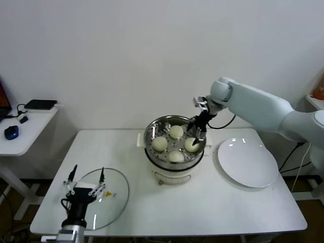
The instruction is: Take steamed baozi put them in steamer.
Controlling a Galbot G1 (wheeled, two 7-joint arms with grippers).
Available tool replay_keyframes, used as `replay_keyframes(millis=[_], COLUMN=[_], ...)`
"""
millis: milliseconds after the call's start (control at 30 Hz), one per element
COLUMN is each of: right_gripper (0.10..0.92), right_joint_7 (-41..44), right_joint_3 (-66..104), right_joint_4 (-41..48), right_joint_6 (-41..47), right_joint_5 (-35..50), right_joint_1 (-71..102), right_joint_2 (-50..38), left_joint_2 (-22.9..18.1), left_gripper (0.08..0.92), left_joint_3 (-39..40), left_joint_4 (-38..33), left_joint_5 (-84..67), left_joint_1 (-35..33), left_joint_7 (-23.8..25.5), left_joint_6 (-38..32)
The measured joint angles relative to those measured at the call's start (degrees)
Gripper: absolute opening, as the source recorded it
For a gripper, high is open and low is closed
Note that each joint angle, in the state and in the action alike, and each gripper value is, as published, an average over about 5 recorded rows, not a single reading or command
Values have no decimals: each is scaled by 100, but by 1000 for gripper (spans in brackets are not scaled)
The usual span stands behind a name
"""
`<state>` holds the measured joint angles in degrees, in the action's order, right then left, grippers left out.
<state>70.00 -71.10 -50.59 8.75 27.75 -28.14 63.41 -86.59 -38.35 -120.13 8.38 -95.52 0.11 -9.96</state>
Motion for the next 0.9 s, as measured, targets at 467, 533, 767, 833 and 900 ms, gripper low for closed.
replay_keyframes(millis=[467, 533, 767, 833, 900], right_gripper=[823, 823, 823, 823, 823], right_joint_7=[-539, -625, -1035, -1246, -1508], right_joint_3=[1259, 1546, 2793, 3167, 3528], right_joint_4=[-721, -848, -1374, -1559, -1758], right_joint_6=[-81, -104, -195, -253, -334], right_joint_5=[95, 78, -6, -13, -19], right_joint_1=[324, 438, 1182, 1478, 1795], right_joint_2=[-861, -1034, -1742, -1969, -2196], left_joint_2=[-38, -53, -81, -87, -102], left_gripper=[823, 823, 823, 823, 823], left_joint_3=[39, 54, 99, 105, 116], left_joint_4=[-68, -87, -138, -141, -143], left_joint_5=[76, 99, 175, 190, 208], left_joint_1=[10, 12, -4, -21, -39], left_joint_7=[1, -2, -17, -21, -28], left_joint_6=[58, 72, 98, 93, 84])
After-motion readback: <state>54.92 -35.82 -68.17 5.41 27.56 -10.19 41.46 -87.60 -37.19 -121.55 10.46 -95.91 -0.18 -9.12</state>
